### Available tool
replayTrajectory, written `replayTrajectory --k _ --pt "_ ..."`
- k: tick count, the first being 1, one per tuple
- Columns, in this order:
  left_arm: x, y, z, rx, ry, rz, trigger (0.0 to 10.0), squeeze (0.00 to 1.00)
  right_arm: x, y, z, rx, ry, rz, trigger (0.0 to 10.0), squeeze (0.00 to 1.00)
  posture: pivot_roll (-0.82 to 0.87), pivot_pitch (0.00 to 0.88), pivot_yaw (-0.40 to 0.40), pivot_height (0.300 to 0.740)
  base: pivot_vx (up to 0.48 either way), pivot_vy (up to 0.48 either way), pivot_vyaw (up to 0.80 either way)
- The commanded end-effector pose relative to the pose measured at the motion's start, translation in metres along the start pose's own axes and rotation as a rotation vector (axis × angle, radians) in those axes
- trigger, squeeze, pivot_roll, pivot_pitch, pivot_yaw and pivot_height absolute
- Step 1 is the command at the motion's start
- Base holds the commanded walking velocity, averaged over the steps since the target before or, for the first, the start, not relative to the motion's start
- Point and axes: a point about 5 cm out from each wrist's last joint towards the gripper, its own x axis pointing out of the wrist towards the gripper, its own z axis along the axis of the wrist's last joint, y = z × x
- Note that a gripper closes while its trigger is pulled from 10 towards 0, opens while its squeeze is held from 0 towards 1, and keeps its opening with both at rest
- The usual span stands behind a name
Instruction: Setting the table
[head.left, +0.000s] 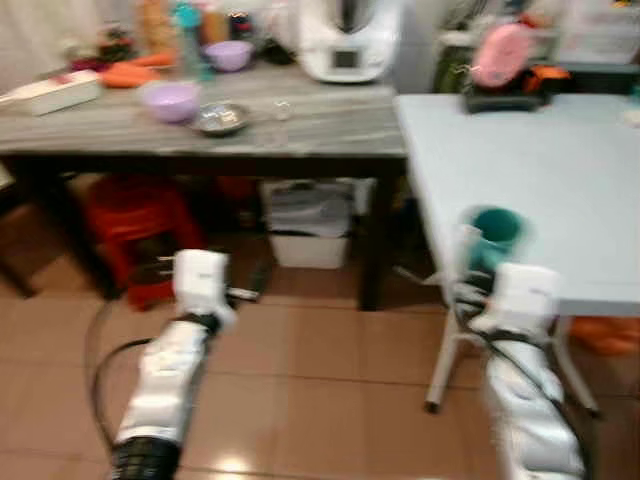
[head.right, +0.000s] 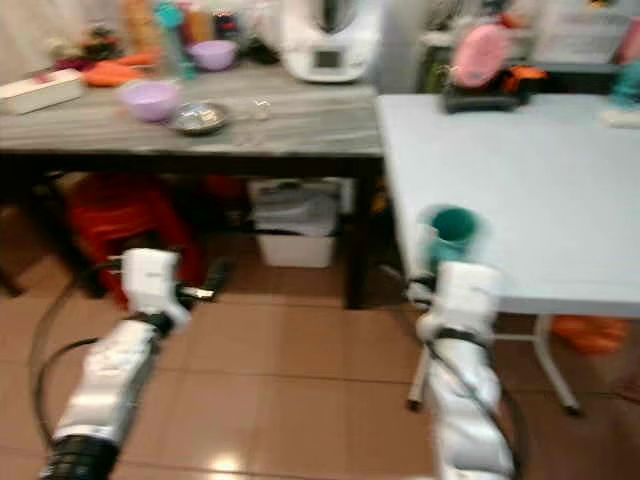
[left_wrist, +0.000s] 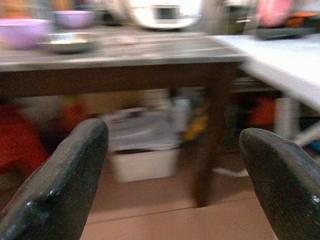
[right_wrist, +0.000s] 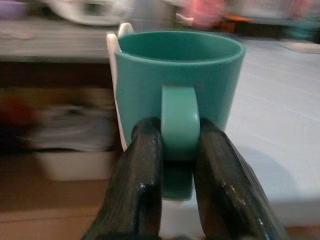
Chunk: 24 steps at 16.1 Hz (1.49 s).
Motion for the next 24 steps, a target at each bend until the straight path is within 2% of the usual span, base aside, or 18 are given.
replayTrajectory --k 1,16,20,24 --pt "0.0040 -0.0093 0.0009 -0.006 -0.002 -0.022 10.0 0.00 0.0008 -0.0112 0.0001 -0.014 -0.001 -0.036 10.0 0.00 -0.10 0.012 0.032 0.740 0.000 0.311 0.00" --pt "0.0052 -0.0100 -0.0009 0.003 -0.001 -0.004 10.0 0.00 0.0006 -0.0085 0.0001 -0.013 -0.007 -0.020 10.0 0.00 -0.10 0.006 0.026 0.740 0.000 0.313 0.00" --pt "0.0060 -0.0121 0.0065 0.011 -0.037 -0.059 10.0 0.00 0.0013 -0.0079 0.0015 -0.014 -0.017 -0.017 10.0 0.00 -0.10 0.003 0.028 0.740 0.000 0.000 0.00" --pt "0.0050 -0.0055 0.0070 0.004 -0.041 -0.034 10.0 0.00 -0.0008 -0.0073 0.0021 -0.017 -0.024 -0.008 10.0 0.00 -0.10 0.003 0.028 0.740 0.122 0.000 0.53"
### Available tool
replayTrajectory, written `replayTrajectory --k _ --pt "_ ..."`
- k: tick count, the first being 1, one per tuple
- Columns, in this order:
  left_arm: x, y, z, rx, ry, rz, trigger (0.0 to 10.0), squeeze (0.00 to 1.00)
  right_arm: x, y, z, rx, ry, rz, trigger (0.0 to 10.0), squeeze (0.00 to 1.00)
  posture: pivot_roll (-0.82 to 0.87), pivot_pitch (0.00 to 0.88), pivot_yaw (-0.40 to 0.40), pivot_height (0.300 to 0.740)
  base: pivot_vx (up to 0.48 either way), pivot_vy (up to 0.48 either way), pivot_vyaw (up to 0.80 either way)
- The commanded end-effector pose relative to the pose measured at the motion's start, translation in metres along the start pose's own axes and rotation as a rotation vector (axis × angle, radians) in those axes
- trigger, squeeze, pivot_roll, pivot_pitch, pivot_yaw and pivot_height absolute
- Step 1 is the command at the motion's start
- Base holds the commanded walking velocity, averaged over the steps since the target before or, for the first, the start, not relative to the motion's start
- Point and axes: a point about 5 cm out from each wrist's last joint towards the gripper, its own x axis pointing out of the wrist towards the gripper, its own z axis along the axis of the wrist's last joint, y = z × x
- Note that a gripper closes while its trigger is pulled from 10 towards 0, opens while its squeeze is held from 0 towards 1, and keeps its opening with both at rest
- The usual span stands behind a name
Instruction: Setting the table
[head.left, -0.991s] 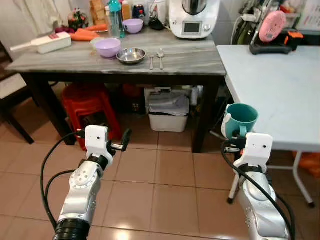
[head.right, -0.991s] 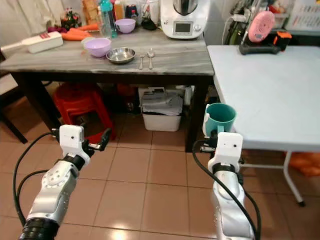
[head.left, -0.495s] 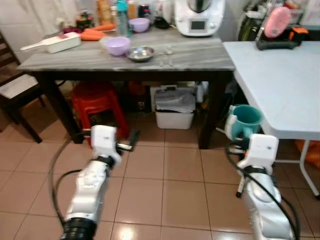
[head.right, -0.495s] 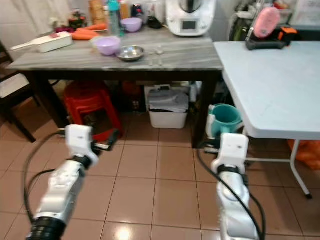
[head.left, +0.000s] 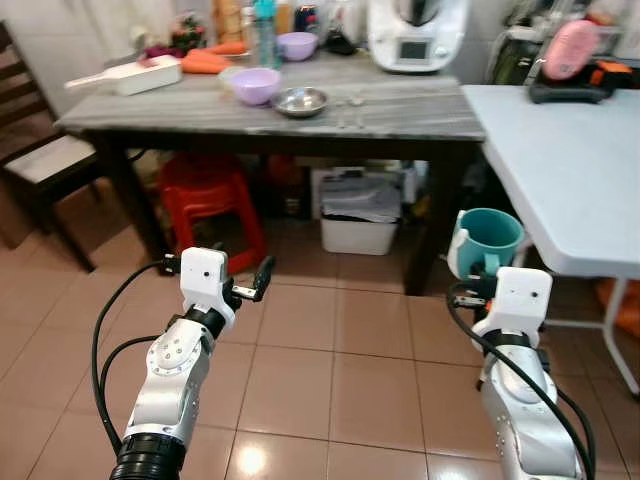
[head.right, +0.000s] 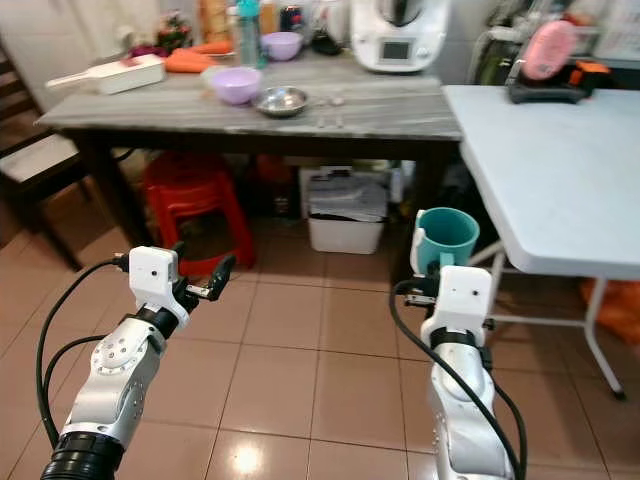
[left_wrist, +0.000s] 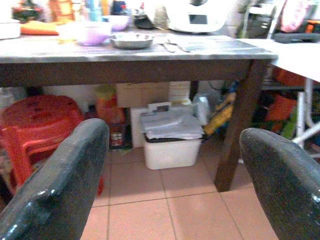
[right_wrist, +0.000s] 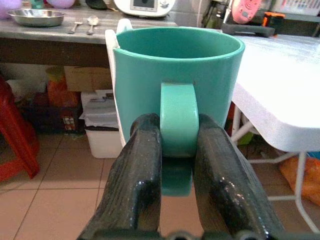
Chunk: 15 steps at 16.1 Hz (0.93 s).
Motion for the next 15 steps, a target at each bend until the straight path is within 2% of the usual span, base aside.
replayTrajectory --k 1,6,10,13,15 --pt "0.000 0.004 0.005 0.009 -0.017 0.011 10.0 0.00 0.000 0.003 0.008 -0.001 -0.043 0.019 10.0 0.00 -0.10 0.000 0.027 0.740 0.255 0.000 0.67" --pt "-0.001 0.005 0.004 0.009 -0.022 0.017 10.0 0.00 -0.002 0.001 0.010 -0.007 -0.054 0.025 10.0 0.00 -0.10 0.000 0.027 0.740 0.299 0.000 0.71" --pt "-0.004 0.003 0.003 -0.010 -0.022 0.018 10.0 0.00 -0.005 -0.006 0.013 -0.016 -0.066 0.004 10.0 0.00 -0.11 0.000 0.036 0.740 0.338 0.000 0.22" --pt "-0.007 0.003 0.002 -0.016 -0.020 0.022 10.0 0.00 -0.025 0.000 0.014 0.014 -0.081 0.049 10.0 0.00 -0.11 0.000 0.033 0.740 0.340 0.000 0.00" --pt "-0.008 0.005 0.002 -0.016 -0.020 0.030 10.0 0.00 -0.046 0.002 0.011 0.013 -0.076 0.078 10.0 0.00 -0.11 0.000 0.033 0.740 0.341 0.000 0.00"
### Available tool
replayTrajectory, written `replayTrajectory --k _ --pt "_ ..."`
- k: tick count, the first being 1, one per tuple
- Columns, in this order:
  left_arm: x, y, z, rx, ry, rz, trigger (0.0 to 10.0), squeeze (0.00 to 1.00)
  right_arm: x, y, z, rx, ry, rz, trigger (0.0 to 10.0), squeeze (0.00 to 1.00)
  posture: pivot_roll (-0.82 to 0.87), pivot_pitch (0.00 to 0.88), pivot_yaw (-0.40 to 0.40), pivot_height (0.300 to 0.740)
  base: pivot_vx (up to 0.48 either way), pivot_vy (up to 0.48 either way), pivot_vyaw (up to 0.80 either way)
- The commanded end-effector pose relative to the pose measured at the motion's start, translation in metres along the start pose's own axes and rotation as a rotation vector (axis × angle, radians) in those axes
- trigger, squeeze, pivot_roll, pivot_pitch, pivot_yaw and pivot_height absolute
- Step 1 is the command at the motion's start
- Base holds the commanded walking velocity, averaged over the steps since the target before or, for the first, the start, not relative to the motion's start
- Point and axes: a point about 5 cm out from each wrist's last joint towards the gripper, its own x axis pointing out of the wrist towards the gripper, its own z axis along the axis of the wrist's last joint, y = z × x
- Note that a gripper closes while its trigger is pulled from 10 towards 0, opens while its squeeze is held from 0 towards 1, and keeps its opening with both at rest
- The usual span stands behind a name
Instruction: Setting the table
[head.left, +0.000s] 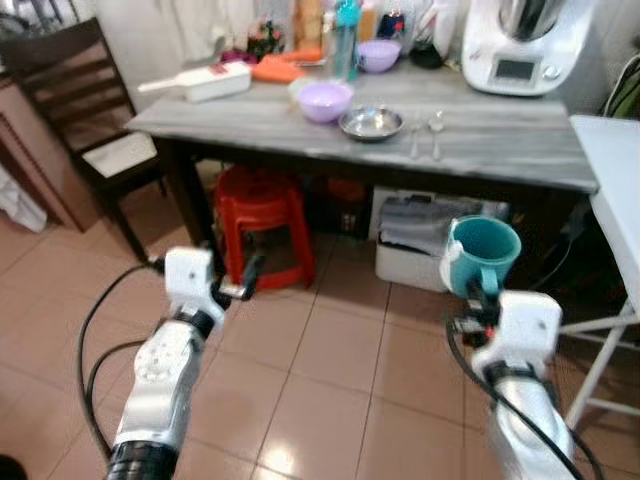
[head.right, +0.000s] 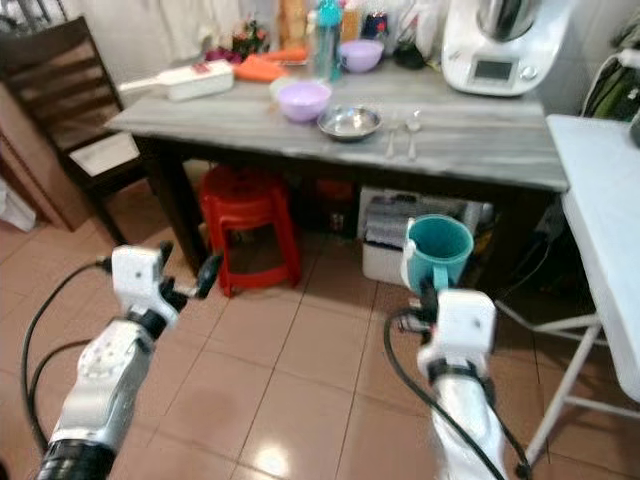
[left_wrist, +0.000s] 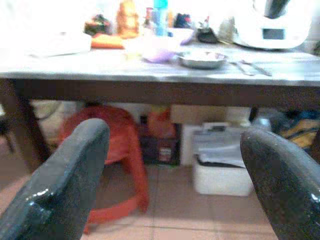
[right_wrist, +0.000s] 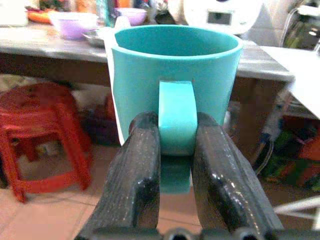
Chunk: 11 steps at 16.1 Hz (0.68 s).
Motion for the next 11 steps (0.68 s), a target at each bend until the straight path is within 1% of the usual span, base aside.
replayTrajectory --k 1,4,6,10,11 --pt "-0.0039 0.0087 0.0002 0.019 0.011 0.024 10.0 0.00 -0.0034 0.0058 0.0113 0.018 -0.049 0.028 10.0 0.00 -0.11 0.000 0.033 0.740 0.337 0.000 0.00" --pt "-0.0024 0.0073 0.0013 0.016 0.006 0.020 10.0 0.00 -0.0111 0.0022 0.0113 0.013 -0.044 0.021 10.0 0.00 -0.11 0.000 0.032 0.740 0.336 0.000 0.00" --pt "-0.0015 0.0058 0.0015 0.011 0.005 0.013 10.0 0.00 -0.0103 -0.0001 0.0133 0.014 -0.047 0.011 10.0 0.00 -0.11 0.000 0.034 0.740 0.334 0.000 0.00" --pt "-0.0014 0.0024 0.0011 0.002 0.008 -0.006 10.0 0.00 -0.0077 0.0012 0.0156 0.013 -0.051 0.016 10.0 0.00 -0.11 0.000 0.035 0.740 0.337 0.000 -0.50" --pt "-0.0010 0.0024 0.0016 0.000 0.006 -0.006 10.0 0.00 -0.0070 0.0026 0.0155 0.016 -0.049 0.018 10.0 0.00 -0.11 0.000 0.035 0.740 0.334 0.000 0.00"
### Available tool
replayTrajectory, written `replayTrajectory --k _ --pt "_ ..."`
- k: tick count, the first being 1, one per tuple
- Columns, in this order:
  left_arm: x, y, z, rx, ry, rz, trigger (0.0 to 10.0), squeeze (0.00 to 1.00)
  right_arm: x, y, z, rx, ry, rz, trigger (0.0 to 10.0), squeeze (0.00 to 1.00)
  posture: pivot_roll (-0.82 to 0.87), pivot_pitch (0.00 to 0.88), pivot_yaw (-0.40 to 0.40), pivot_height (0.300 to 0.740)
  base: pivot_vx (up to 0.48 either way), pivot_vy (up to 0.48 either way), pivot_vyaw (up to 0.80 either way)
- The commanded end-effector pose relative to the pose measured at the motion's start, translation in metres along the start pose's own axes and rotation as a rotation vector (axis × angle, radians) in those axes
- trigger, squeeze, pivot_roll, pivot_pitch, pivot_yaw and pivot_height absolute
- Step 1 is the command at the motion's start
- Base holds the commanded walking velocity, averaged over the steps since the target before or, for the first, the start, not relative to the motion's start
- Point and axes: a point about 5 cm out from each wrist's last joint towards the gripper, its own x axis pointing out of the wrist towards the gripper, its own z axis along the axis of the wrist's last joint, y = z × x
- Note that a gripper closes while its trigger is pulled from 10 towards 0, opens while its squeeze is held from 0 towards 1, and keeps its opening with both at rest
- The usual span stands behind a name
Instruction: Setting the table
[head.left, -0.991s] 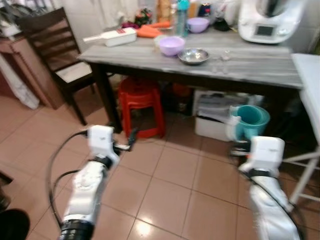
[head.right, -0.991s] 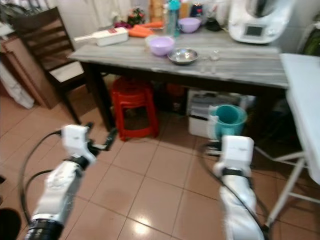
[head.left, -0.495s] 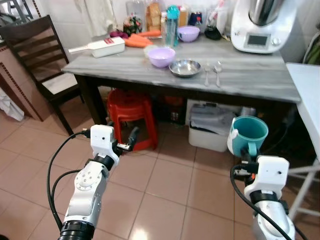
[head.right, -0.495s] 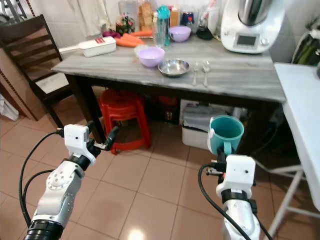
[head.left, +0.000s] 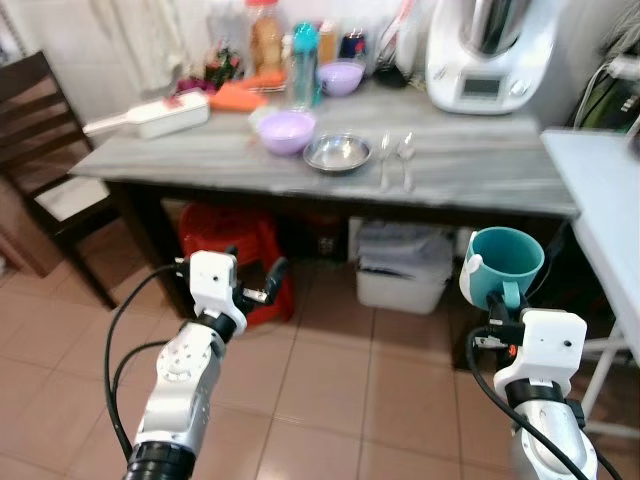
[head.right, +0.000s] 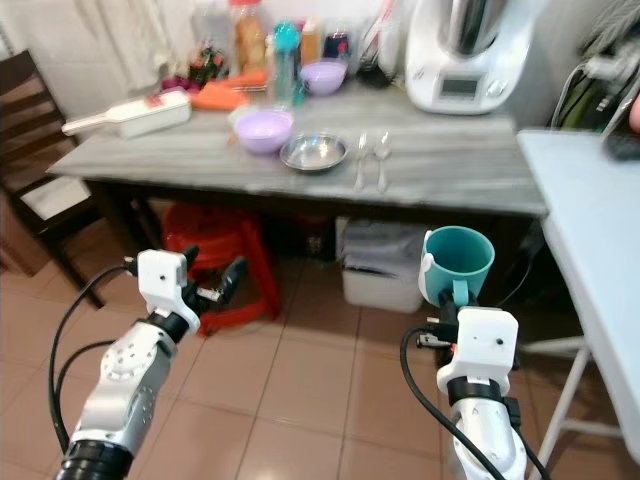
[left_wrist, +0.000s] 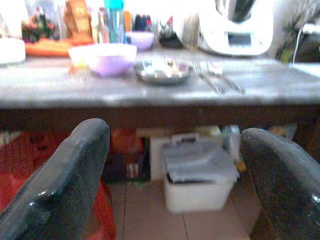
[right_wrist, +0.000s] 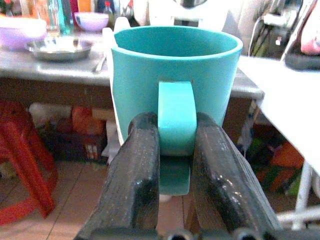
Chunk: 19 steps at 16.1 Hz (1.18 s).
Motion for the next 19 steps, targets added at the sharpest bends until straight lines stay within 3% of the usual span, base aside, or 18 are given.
replayTrajectory --k 1,19 --pt "-0.0037 0.0112 0.0025 0.017 0.001 0.027 10.0 0.00 0.0025 0.0084 0.0083 0.023 -0.034 0.026 10.0 0.00 -0.11 0.000 0.035 0.740 0.334 0.000 0.00" --pt "-0.0061 0.0017 -0.0017 -0.016 0.017 -0.018 10.0 0.00 0.0100 0.0103 0.0099 -0.029 -0.045 0.037 10.0 0.00 -0.11 0.000 0.031 0.740 0.364 0.000 0.02"
